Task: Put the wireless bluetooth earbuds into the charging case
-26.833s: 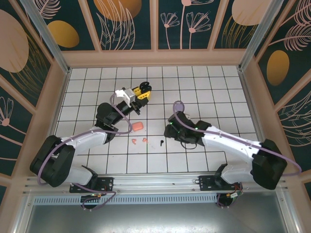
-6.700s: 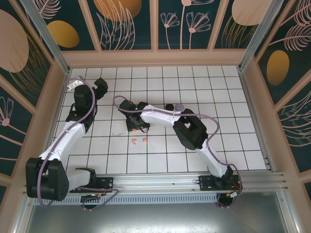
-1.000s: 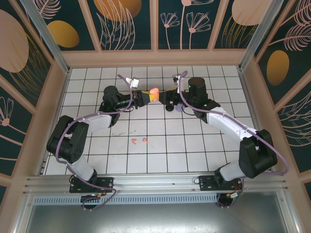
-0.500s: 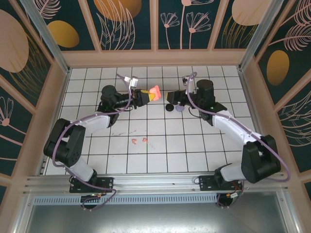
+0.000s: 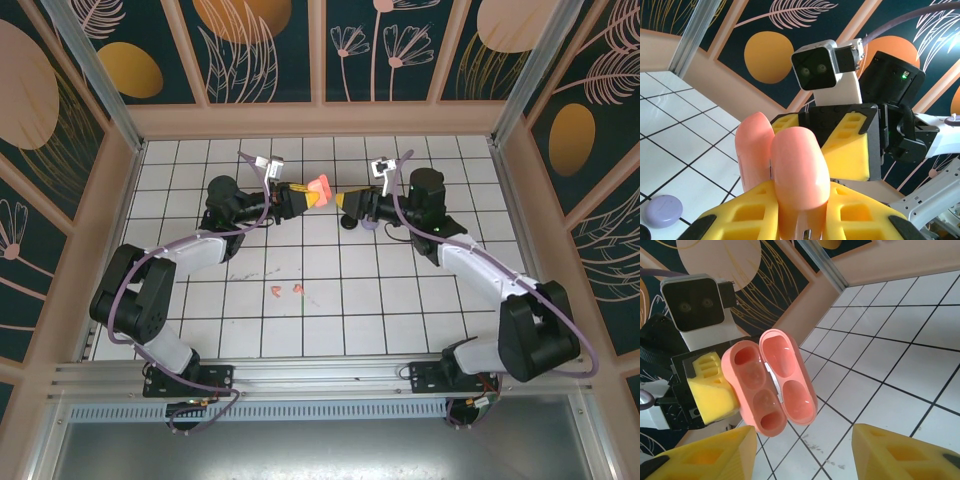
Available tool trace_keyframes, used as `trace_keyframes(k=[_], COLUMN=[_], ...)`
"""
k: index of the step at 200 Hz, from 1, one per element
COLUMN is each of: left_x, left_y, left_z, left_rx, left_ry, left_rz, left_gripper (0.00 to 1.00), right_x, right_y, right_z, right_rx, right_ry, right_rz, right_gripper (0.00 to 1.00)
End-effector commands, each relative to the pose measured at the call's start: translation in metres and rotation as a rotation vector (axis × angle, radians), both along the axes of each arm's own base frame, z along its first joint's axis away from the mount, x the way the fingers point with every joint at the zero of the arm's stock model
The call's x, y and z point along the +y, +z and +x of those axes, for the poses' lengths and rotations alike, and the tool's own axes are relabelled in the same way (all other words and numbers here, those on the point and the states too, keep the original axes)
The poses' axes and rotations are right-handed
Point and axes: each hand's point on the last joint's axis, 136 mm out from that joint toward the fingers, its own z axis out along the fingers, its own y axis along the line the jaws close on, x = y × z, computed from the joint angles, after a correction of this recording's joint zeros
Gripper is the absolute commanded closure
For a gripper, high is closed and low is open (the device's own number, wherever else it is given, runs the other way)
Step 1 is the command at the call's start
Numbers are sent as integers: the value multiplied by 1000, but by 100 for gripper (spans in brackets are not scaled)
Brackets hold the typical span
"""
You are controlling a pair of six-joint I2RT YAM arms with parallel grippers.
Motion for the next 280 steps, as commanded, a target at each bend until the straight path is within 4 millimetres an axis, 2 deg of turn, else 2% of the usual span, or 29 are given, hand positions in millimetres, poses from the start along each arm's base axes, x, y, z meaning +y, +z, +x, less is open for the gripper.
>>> trace_keyframes(k=[1, 91, 203, 238, 280], left_x=[-1, -3, -5, -6, -6], left_y=[27, 30, 32, 30, 27], left_z=[-11, -12, -12, -12, -13], left_rx=[-84, -92, -95, -91, -83], left_ry=[-32, -36, -36, -37, -32], left_rz=[-37, -41, -45, -45, -44], left_gripper=[100, 100, 100, 100, 100], right_x=[3, 12, 27, 28, 28], right_y=[10, 6, 14, 18, 24], right_z=[2, 11, 6, 6, 6], right_rx=[-22, 1, 0, -5, -11], right_ry=[29, 48, 119, 122, 120], right_rz=[57, 87, 124, 131, 140], right_gripper=[48, 54, 64, 74, 98])
